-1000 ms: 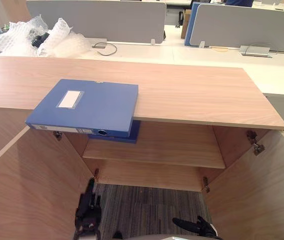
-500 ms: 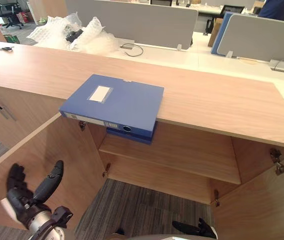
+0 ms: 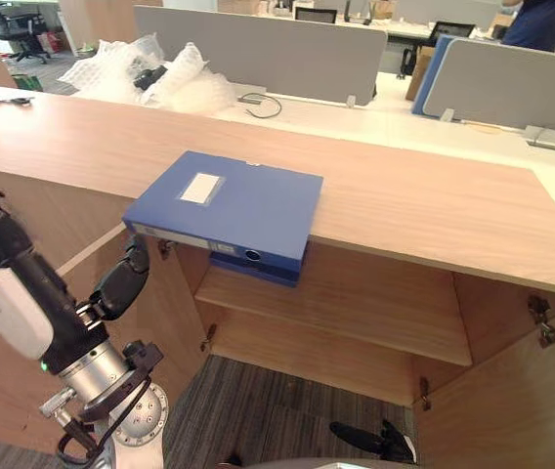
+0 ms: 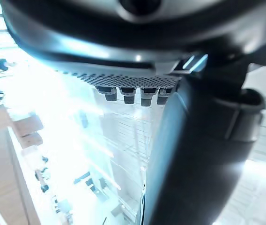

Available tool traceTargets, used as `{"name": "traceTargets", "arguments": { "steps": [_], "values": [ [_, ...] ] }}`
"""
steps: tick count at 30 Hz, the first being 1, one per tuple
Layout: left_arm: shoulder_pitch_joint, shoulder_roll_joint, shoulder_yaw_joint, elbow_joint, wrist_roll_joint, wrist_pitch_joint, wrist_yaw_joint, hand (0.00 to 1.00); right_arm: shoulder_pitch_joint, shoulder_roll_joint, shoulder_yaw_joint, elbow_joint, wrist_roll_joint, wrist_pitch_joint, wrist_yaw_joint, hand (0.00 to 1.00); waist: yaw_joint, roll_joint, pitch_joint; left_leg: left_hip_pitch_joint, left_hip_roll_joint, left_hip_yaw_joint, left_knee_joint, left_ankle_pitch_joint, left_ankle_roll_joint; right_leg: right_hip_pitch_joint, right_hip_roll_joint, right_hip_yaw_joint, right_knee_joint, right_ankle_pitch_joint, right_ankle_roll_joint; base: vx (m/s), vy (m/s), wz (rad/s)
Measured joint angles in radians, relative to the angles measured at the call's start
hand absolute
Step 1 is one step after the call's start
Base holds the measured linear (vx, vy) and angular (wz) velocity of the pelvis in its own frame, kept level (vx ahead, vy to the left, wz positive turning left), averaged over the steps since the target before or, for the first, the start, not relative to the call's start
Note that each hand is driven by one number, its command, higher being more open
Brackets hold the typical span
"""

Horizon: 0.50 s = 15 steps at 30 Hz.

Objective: Walk over to the cabinet, pick up the folder, carry it to the office cabinet, place the folder inside the office cabinet, then close the office cabinet door

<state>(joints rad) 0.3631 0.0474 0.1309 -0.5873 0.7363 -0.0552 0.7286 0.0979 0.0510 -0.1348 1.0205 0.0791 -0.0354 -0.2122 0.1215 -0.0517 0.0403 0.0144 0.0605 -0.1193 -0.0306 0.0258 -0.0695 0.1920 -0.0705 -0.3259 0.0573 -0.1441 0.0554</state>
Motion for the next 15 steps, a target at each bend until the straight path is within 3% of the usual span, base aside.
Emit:
{"name": "traceTargets", "arguments": {
  "steps": [5,15],
  "values": [
    [0.005,0.084,0.005,0.053,0.103,-0.003,-0.044,1.0,-0.038,-0.046,-0.001,0.09,0.0,-0.017,0.014,1.0,0.001,0.037,-0.009,-0.001,0.005,0.0,-0.001,0.001,0.0,-0.003,0.011,0.021,-0.005,0.0,-0.008,0.0,-0.003,-0.01],
    [0.005,0.229,0.053,0.118,0.161,-0.021,-0.113,1.0,-0.031,-0.091,0.0,0.137,-0.003,-0.022,0.037,1.0,-0.001,0.04,-0.006,-0.003,0.006,0.009,-0.004,0.003,-0.002,-0.015,0.014,0.067,-0.001,-0.005,-0.018,-0.02,0.0,-0.04]
  ]
}}
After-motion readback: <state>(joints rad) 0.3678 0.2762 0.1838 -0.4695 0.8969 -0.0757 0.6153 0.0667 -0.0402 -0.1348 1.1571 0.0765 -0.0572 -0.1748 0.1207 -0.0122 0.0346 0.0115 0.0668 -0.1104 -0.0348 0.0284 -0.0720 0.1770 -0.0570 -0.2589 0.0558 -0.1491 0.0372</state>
